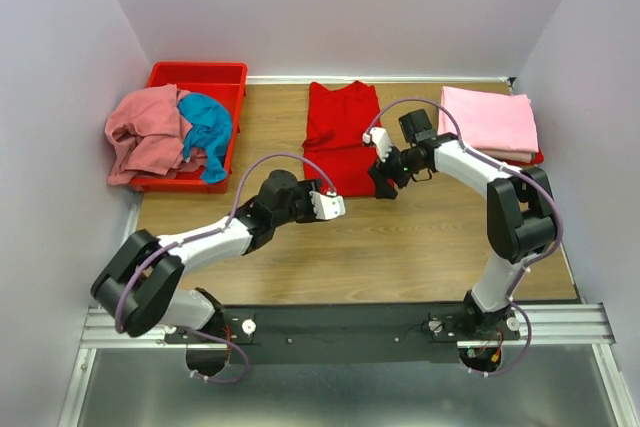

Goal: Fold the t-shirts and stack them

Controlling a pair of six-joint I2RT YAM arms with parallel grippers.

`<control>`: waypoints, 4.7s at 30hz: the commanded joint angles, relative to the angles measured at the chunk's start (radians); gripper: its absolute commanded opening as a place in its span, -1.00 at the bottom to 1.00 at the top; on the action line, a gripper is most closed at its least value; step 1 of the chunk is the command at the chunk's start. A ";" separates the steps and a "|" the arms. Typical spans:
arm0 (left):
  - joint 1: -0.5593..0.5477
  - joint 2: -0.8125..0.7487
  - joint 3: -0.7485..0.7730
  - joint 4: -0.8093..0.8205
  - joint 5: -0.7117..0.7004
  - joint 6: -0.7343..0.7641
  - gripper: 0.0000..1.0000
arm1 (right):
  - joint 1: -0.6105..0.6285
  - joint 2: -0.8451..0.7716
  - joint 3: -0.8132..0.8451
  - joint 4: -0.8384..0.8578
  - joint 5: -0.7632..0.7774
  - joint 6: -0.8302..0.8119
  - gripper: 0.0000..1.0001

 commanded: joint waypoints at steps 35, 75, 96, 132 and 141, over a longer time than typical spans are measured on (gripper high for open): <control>-0.284 0.060 -0.025 -0.214 -0.088 -0.136 -1.00 | 0.000 -0.157 -0.214 -0.359 -0.066 -0.306 -0.63; 0.001 0.317 0.251 -0.227 0.156 -0.026 -1.00 | -0.058 -0.038 0.010 -0.259 -0.170 -0.096 -0.81; 0.013 0.440 0.390 -0.184 -0.160 -0.050 -0.93 | -0.061 -0.029 -0.009 -0.253 -0.161 -0.096 -0.81; -0.122 -0.592 -0.078 -0.326 0.033 -0.010 0.92 | -0.029 -0.476 -0.367 -0.225 -0.249 -0.433 0.78; -0.331 -0.583 -0.114 -0.445 -0.074 -0.034 0.89 | 0.042 -0.582 -0.549 -0.201 -0.235 -0.659 0.99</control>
